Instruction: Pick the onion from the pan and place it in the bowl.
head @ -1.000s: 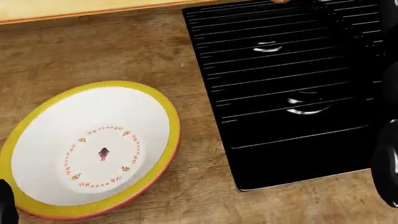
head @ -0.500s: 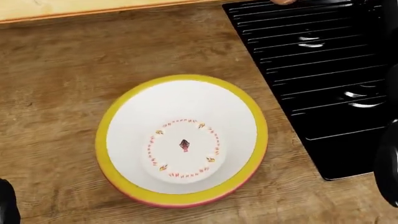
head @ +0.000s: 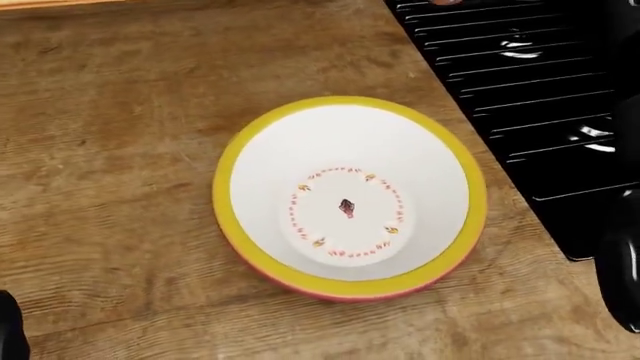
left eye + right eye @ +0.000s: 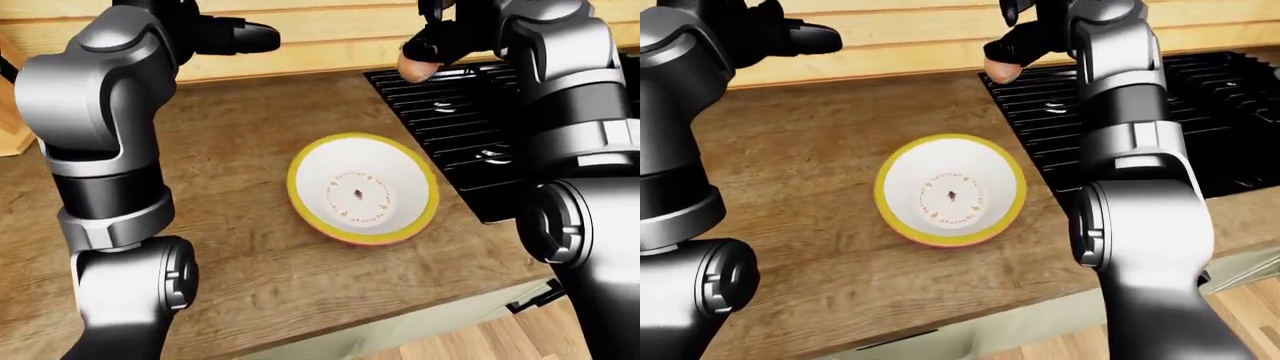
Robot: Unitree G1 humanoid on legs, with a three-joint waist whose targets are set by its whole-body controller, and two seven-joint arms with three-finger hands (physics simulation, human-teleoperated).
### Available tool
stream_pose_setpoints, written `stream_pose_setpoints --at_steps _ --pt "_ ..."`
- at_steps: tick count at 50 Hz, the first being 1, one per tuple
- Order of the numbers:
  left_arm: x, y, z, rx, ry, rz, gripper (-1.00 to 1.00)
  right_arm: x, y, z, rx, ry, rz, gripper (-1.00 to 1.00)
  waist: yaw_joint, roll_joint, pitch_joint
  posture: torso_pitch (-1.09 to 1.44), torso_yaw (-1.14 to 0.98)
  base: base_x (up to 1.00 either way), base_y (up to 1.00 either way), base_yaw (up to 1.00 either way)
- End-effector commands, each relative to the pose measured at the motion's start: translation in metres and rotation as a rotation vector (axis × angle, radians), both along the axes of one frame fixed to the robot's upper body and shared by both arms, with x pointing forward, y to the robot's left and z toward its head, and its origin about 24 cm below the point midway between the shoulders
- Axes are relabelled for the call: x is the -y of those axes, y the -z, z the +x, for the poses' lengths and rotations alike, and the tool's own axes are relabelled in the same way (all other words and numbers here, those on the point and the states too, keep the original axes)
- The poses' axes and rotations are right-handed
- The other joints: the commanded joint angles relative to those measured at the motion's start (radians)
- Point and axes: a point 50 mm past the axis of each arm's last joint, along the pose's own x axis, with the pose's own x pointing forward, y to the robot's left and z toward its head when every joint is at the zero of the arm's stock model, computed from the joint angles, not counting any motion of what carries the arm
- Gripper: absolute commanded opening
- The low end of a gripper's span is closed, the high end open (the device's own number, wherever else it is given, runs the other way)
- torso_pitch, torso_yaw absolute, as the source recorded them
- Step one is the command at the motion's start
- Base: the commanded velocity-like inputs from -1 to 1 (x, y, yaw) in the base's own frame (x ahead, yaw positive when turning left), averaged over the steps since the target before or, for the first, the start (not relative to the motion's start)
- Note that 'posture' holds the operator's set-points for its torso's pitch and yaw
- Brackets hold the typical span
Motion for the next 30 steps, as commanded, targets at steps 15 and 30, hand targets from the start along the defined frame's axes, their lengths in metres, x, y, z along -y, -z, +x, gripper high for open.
stream_pose_setpoints --at_steps 15,30 --pt "-0.001 -0.018 -0.007 0.094 0.008 0.004 1.00 -0.016 -0.045 -0.015 0.110 -0.048 -0.165 -1.00 -0.018 0.030 -0.054 0.00 0.00 0.00 0.00 0.00" --pt "-0.008 -0.016 -0.005 0.088 -0.004 0.003 1.00 -0.050 -0.051 -0.020 0.104 -0.151 -0.377 -1.00 -0.023 0.027 -0.058 0.00 0.00 0.00 0.00 0.00"
